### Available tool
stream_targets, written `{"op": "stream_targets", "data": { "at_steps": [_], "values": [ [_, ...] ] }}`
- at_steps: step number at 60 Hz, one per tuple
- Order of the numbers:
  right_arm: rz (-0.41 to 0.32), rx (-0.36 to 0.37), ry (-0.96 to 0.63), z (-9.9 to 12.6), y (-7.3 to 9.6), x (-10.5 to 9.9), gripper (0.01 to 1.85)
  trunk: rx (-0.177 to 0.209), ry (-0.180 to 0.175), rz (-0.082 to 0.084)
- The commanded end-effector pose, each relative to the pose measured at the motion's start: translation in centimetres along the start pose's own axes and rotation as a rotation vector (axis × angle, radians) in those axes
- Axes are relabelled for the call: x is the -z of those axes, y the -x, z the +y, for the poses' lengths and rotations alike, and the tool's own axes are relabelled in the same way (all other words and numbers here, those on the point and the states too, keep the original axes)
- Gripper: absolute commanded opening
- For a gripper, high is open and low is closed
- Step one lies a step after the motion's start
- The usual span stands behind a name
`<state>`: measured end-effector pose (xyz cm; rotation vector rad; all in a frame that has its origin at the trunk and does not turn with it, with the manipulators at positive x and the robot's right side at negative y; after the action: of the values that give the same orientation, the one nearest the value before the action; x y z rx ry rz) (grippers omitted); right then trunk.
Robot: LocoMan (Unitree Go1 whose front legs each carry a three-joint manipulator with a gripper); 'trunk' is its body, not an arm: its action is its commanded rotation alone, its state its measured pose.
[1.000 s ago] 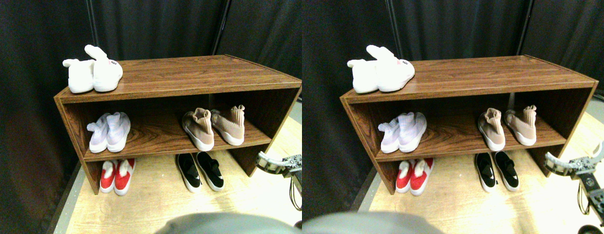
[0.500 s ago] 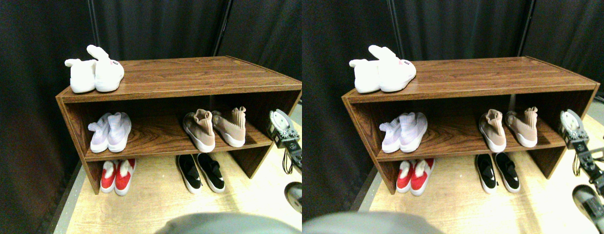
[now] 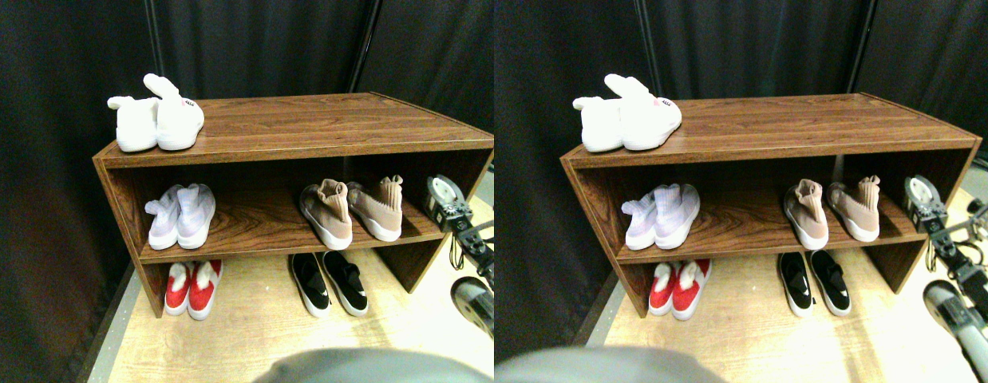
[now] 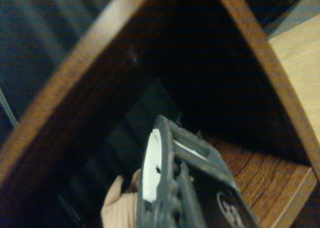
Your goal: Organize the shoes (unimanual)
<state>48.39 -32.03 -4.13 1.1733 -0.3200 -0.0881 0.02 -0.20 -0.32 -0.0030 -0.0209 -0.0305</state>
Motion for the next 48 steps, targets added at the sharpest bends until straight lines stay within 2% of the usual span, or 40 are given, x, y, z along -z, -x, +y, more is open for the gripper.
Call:
{"op": "stream_targets", "data": {
  "at_steps": [1,5,6,12,36,43,48],
  "values": [
    [0.019,0.077,-0.018,-1.0,-2.3,0.8,0.06,-0.01,0.012,-0.001],
    [0.039,0.081,-0.038,-1.4,-2.5,1.0,0.06,-0.01,0.012,-0.001],
    [0.039,0.081,-0.038,-1.4,-2.5,1.0,0.06,-0.039,0.028,0.005],
    [0.009,0.087,-0.021,-1.2,-2.1,1.2,0.06,-0.039,0.028,0.005],
    [0.052,0.072,-0.001,-1.2,-1.9,1.8,0.06,-0.046,0.033,0.01],
    [0.032,0.095,-0.012,-1.4,-1.6,2.2,0.06,-0.052,0.038,0.014],
    [0.053,0.099,-0.061,-1.5,-1.5,2.5,0.06,-0.058,0.043,0.017]
  ]
}}
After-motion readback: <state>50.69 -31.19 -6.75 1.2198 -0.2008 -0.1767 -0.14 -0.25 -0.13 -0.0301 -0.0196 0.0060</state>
